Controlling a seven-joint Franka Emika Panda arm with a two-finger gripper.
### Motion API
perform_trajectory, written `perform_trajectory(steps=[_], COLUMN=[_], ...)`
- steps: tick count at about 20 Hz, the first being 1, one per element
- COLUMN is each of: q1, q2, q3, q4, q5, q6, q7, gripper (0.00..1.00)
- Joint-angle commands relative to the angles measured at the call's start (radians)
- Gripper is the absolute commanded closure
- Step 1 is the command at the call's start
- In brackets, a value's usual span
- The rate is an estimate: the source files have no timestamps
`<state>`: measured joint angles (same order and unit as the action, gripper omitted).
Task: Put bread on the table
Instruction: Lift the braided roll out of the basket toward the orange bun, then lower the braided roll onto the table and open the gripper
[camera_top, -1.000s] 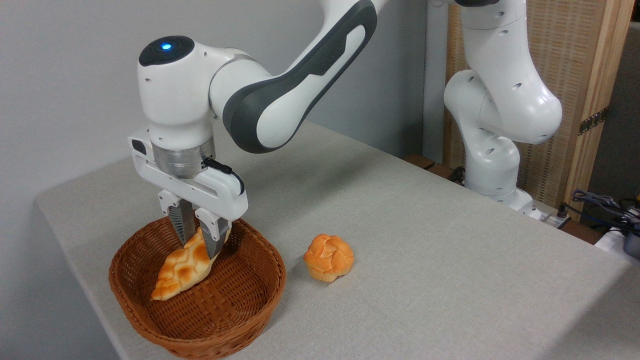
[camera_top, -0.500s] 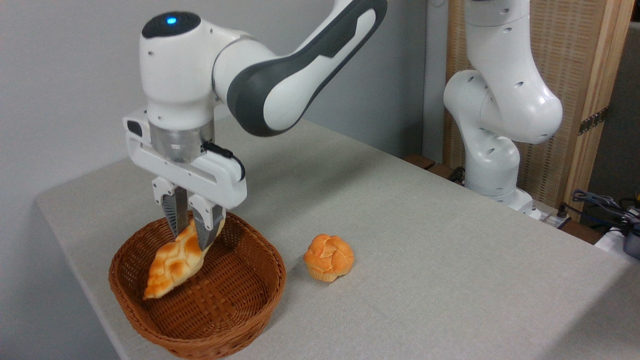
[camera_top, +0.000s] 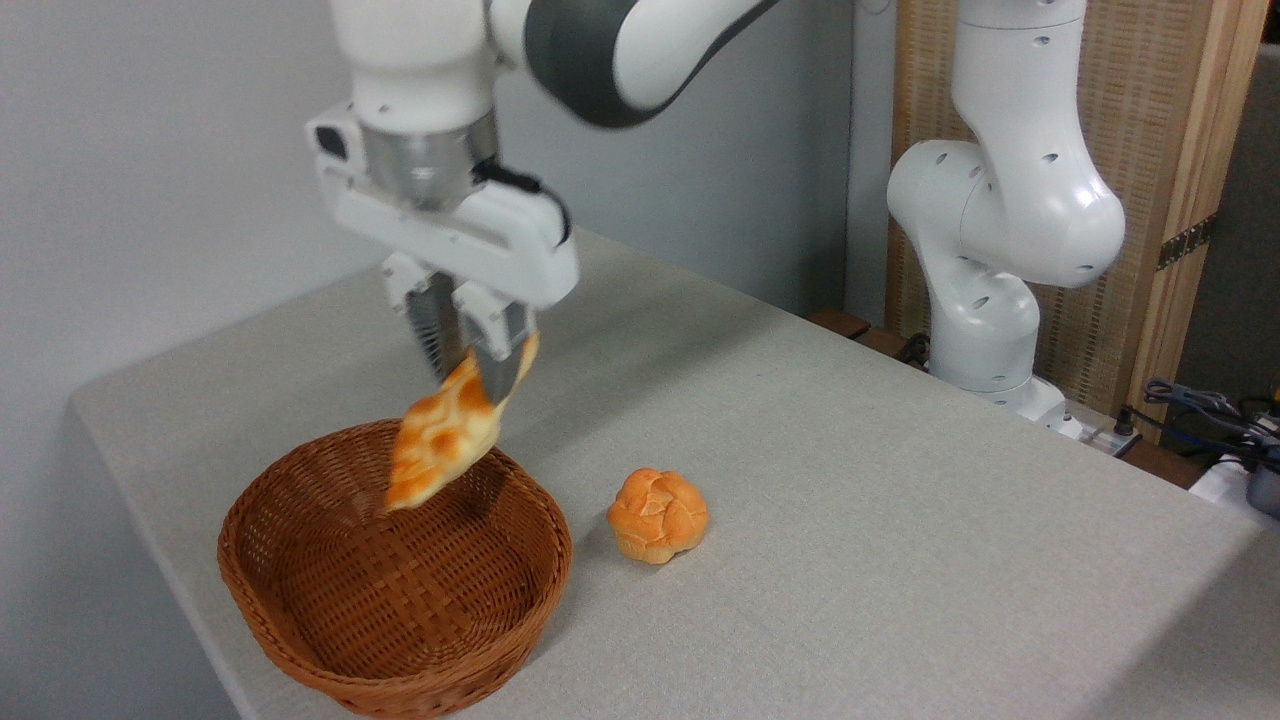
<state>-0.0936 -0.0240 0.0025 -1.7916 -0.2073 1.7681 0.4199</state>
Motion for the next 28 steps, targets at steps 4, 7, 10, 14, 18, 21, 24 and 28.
perform_trajectory(steps=[4, 7, 10, 14, 18, 21, 24, 28], q1=[-0.006, -0.008, -0.017, -0.034, -0.034, -0.035, -0.035, -0.035], q2=[-0.04, -0.04, -0.04, -0.036, -0.028, -0.028, -0.027, -0.027], q3=[0.02, 0.022, 0.008, 0.007, 0.005, 0.005, -0.004, -0.01], q4=[-0.026, -0.063, -0.107, -0.121, -0.121, -0.121, -0.121, -0.121], q5=[-0.001, 0.014, 0.055, 0.063, 0.063, 0.063, 0.065, 0.065], q6=[-0.2, -0.256, -0.256, -0.242, -0.222, -0.167, -0.137, -0.137], q7=[0.106, 0.154, 0.163, 0.169, 0.169, 0.166, 0.169, 0.171], gripper=[0.57, 0.57, 0.57, 0.52, 0.43, 0.01, 0.0, 0.0])
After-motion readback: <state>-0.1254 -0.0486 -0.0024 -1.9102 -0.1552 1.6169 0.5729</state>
